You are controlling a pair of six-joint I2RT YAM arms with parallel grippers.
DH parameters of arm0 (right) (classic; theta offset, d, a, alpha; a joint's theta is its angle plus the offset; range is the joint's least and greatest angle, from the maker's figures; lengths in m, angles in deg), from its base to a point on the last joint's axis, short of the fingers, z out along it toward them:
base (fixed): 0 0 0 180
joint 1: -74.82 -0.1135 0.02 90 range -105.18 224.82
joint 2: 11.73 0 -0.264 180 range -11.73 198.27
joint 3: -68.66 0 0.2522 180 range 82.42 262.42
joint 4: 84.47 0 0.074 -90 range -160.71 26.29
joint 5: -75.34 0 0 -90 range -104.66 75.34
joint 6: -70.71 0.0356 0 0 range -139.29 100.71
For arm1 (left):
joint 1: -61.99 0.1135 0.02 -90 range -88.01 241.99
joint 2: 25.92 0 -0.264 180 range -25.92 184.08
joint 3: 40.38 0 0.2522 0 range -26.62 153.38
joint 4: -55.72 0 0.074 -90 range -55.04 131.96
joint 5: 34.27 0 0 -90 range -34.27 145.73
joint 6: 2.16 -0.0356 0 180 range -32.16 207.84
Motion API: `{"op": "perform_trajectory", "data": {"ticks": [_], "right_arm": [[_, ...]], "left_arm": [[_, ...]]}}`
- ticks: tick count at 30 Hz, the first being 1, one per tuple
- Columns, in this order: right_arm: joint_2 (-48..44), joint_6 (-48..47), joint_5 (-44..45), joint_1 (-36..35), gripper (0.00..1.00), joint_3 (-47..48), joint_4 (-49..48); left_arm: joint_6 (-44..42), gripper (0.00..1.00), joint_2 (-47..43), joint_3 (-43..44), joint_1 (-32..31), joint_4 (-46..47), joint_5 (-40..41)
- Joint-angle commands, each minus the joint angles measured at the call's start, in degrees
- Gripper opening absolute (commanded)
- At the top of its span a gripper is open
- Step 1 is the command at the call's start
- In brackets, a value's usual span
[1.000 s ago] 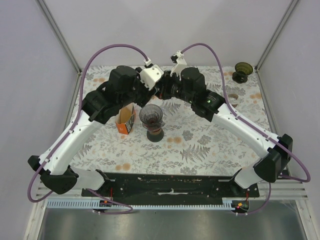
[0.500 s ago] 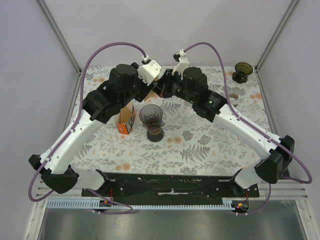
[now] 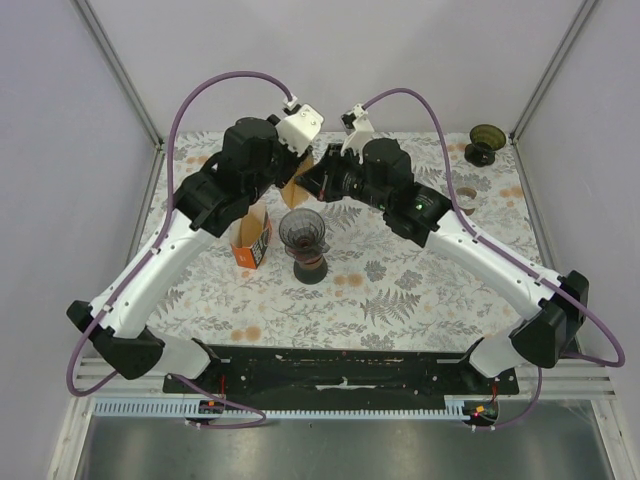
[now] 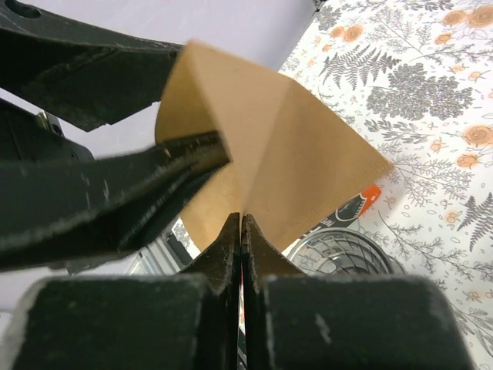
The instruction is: Place the coffee filter in the dripper
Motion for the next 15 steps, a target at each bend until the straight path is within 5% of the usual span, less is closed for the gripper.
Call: {"op": "perform_trajectory", "data": {"ticks": [1,3,6,15], "right_arm": [[-3.18,-2.71,2.8,-0.03,0.0,-1.03,-0.3],[-3.8,-4.47,4.56,0.23,0.0,-1.12,0.31],[-3.97,-8.51,9.54,0.58,0.0,0.63,4.08],[0.59,-17.22,9.41,-1.17,0.01,7.48,6.47]], "left_arm": [[2.9,0.48,-0.16,0.32,2.08,-0.1,-1.18],[3.52,0.38,-0.59,-0.04,2.69,-1.25,-2.41],[3.52,0.04,-1.74,-0.74,2.78,-1.78,-1.45],[8.08,0.02,-2.53,-0.04,2.96,-3.45,-5.31]]}}
